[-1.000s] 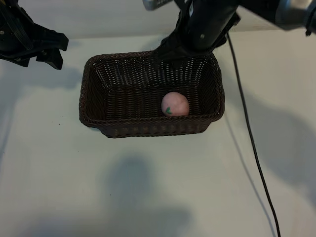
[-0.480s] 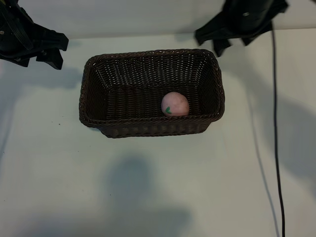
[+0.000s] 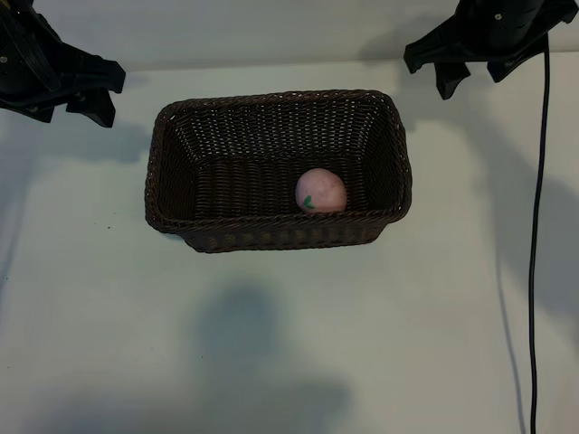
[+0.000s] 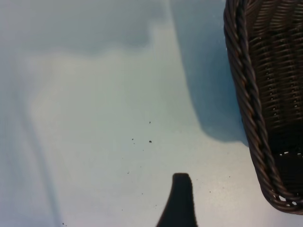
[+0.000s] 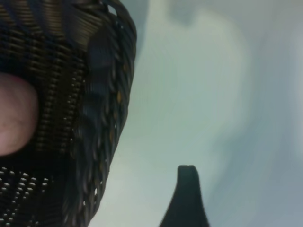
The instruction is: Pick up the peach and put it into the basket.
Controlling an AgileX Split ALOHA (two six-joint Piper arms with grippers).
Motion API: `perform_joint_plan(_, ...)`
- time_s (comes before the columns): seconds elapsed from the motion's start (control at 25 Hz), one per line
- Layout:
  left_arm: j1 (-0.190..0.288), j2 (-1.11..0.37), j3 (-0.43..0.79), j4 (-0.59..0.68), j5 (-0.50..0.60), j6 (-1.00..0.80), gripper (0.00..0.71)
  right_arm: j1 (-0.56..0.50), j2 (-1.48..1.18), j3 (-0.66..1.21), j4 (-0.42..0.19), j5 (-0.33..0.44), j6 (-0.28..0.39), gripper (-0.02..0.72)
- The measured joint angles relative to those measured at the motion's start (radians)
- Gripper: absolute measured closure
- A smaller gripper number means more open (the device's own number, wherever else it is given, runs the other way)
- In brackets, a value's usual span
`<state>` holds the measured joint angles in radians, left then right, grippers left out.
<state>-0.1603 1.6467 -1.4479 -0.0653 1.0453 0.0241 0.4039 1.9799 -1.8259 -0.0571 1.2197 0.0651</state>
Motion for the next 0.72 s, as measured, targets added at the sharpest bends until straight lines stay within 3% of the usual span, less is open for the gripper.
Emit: perform_joint_plan(0.72, 0.0, 0.0, 0.0, 0.0, 0.0, 0.003, 0.111, -0.002, 0.004, 0.0, -0.011, 0.0, -0.002, 0.137)
